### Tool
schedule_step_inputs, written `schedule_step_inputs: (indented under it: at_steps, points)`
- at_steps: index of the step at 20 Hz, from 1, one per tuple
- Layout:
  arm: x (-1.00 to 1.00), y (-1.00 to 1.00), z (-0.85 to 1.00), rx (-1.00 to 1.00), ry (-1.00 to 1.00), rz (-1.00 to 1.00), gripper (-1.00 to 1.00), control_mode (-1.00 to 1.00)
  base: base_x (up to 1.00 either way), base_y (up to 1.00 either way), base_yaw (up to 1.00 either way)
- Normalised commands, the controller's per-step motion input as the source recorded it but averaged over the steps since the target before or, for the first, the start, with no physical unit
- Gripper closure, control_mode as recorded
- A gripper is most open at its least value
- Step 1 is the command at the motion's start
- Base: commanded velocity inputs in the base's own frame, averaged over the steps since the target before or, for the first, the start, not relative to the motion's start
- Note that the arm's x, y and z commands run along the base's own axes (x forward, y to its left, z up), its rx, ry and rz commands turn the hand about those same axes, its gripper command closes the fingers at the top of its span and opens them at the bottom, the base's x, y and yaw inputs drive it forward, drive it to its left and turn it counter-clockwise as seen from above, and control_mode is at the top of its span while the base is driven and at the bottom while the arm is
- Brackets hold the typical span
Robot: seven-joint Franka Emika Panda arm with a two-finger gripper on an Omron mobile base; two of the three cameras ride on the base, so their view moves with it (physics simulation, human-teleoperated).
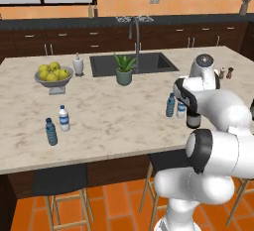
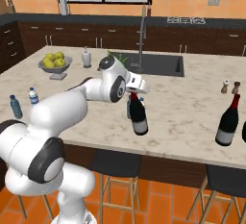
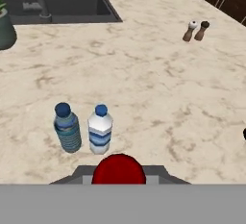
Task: Move the plastic bottles in the middle to the plastics group, and the glass bottles in the middle to the glass group.
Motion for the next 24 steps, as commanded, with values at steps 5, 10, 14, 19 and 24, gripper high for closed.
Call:
schedule_step_inputs:
  at_steps: [5,10,14,19,24]
  points:
    - [-0.12,-0.98,0.09,-0.01,0.02,-0.15,1.00,-1.00,0.00,0.00,0.00]
    - [-0.03,-1.00,0.08,0.00,0.05,-0.20,1.00,-1.00,0.00,0.00,0.00]
    - [0.03,-0.98,0.08,0.00,0.04,-0.25,1.00,-1.00,0.00,0.00,0.00]
    - [0.21,-0.82,0.05,0.01,0.00,-0.22,1.00,-1.00,0.00,0.00,0.00]
    - [0.30,-0.68,0.00,0.05,0.00,-0.14,1.00,-1.00,0.00,0.00,0.00]
